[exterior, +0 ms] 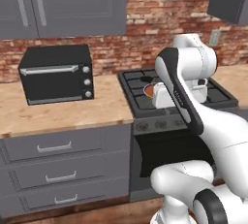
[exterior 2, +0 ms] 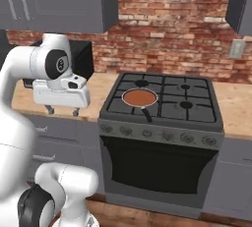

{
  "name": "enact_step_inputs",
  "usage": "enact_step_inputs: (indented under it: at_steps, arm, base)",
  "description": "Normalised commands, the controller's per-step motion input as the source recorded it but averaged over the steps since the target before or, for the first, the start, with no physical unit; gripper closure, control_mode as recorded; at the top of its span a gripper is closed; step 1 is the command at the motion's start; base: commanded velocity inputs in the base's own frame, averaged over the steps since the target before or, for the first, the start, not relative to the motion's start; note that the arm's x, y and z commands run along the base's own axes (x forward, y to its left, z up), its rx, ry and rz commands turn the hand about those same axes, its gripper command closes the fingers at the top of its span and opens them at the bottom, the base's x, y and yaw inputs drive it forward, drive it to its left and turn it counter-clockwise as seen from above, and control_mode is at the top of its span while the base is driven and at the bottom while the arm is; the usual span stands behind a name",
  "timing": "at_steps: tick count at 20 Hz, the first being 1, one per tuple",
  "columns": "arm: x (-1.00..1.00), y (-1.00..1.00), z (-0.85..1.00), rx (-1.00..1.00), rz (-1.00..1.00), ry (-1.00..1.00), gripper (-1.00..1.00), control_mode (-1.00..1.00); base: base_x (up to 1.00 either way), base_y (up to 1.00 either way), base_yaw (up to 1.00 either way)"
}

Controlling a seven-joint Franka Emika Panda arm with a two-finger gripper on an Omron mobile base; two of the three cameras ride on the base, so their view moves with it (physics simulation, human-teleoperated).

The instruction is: Retrieve the fish from the fridge and place it on the saucepan with marinade on the stove.

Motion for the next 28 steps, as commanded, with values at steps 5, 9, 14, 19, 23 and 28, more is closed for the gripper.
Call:
enact_step_inputs:
  at_steps: [5,9,14,19,23,28]
  arm:
    - [0.0,0.0,0.0,0.0,0.0,0.0,-1.0,1.0]
    - [0.0,0.0,0.0,0.0,0.0,0.0,-1.0,1.0]
    - [0.0,0.0,0.0,0.0,0.0,0.0,-1.0,1.0]
    - [0.0,0.0,0.0,0.0,0.0,0.0,-1.0,1.0]
    - [0.0,0.0,0.0,0.0,0.0,0.0,-1.0,1.0]
    - [0.0,0.0,0.0,0.0,0.0,0.0,-1.0,1.0]
  base:
    - [-0.3,1.0,-0.01]
    - [-0.31,1.0,-0.04]
    - [-0.35,1.0,-0.09]
    - [-0.51,0.91,-0.19]
    - [-0.62,0.98,-0.15]
    - [-0.58,1.0,-0.1]
